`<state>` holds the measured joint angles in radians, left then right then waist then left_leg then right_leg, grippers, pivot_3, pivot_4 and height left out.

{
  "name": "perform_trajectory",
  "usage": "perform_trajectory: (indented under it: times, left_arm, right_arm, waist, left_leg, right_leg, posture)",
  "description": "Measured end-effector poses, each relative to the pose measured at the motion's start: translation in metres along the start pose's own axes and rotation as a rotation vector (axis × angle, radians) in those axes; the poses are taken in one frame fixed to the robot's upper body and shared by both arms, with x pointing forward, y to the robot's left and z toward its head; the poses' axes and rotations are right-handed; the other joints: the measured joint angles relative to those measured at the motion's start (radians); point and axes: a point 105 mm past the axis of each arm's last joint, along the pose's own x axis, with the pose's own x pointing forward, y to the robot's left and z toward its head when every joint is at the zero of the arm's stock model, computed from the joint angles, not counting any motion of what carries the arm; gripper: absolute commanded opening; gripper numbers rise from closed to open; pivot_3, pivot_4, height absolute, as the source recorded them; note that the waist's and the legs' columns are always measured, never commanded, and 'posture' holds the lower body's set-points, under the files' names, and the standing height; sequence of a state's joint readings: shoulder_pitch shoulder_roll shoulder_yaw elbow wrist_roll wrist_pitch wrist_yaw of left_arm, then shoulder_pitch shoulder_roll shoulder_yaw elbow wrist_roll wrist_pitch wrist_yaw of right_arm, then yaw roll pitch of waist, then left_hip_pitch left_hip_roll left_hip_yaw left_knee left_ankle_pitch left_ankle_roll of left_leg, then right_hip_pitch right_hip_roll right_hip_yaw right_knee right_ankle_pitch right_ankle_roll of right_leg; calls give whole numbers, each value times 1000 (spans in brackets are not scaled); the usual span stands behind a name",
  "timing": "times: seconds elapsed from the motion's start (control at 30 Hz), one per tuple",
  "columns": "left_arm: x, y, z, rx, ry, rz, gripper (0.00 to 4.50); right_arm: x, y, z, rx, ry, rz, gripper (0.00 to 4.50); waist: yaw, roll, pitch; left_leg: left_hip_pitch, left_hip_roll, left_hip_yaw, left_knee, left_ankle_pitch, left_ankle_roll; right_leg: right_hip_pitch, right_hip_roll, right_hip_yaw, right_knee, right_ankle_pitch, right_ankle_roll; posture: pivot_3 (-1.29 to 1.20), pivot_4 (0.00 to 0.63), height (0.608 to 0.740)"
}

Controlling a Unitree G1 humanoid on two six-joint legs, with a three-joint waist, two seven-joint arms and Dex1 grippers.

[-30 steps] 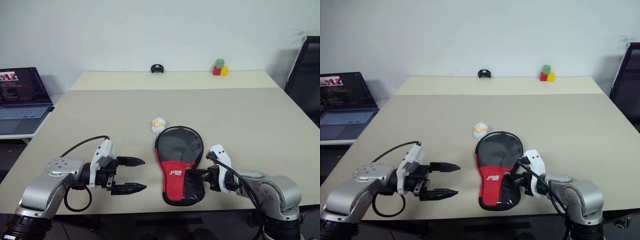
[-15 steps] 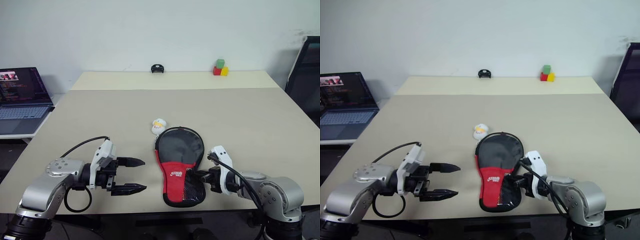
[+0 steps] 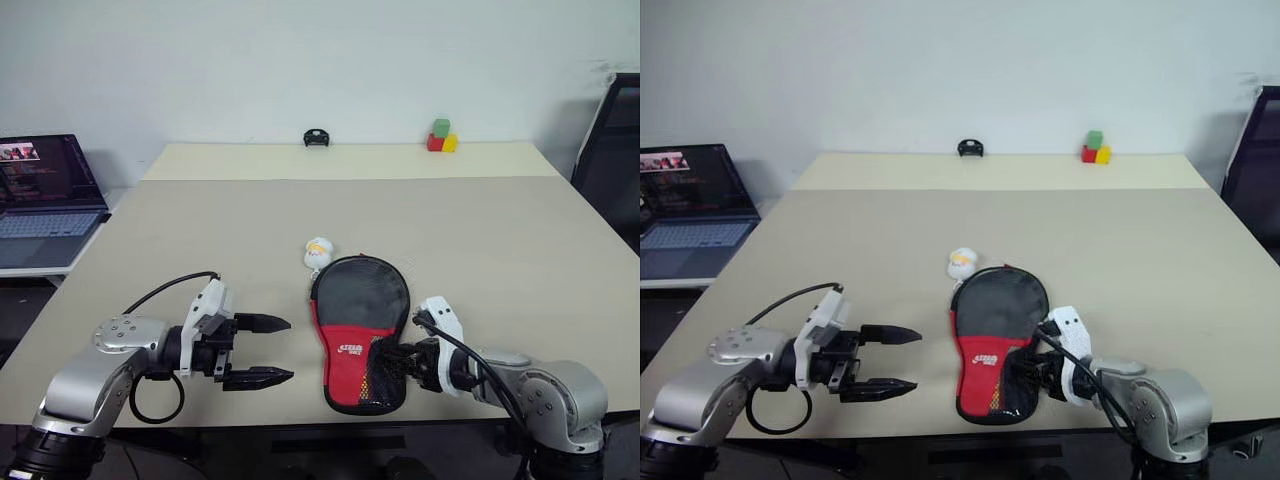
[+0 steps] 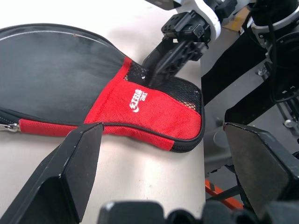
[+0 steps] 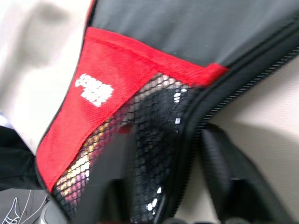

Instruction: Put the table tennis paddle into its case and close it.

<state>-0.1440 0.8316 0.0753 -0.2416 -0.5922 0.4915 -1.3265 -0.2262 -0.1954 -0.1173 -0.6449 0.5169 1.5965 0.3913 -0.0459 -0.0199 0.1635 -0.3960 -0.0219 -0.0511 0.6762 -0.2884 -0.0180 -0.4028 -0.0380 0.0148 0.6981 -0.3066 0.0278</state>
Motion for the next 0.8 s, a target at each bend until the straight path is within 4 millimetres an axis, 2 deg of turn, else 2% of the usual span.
perform_trajectory:
  times: [0.23, 0.33, 0.5, 0.67, 0.8]
  left_arm:
    - [0, 1, -1, -3, -2, 13, 4500]
    - [-2, 2, -2, -6, -5, 27, 4500]
    - [-3, 5, -1, -6, -16, 60, 4500]
    - [-8, 21, 8, -3, -74, 172, 4500]
    - [-19, 46, 27, 13, -157, 318, 4500]
  right_arm:
    - [-23, -26, 6, -62, -36, -101, 2887]
    - [-34, -29, 8, -88, -47, -89, 2887]
    - [-41, -23, 14, -145, -77, -25, 4474]
    - [-44, -16, 42, -262, -181, 27, 4474]
    - [-33, -5, 75, -379, -276, 70, 4474]
  waist:
    - [17, 0, 0]
    - [15, 0, 0]
    - [12, 0, 0]
    - [14, 0, 0]
    - [12, 0, 0]
  left_leg:
    - [0, -1, 0, 0, 0, 0]
    - [0, 0, -1, 0, 0, 0]
    - [0, 0, 0, 0, 0, 0]
    - [0, 0, 0, 0, 0, 0]
    - [1, 0, -1, 1, 0, 0]
  right_leg:
    - [1, 0, -1, 0, 0, 0]
    - [1, 0, -1, 0, 0, 0]
    - [1, 0, 0, 0, 0, 0]
    - [1, 0, -1, 0, 0, 0]
    - [1, 0, -1, 0, 0, 0]
  posture:
    - [0, 150, 740]
    - [0, 150, 740]
    - [0, 150, 740]
    - [0, 150, 740]
    - [0, 150, 740]
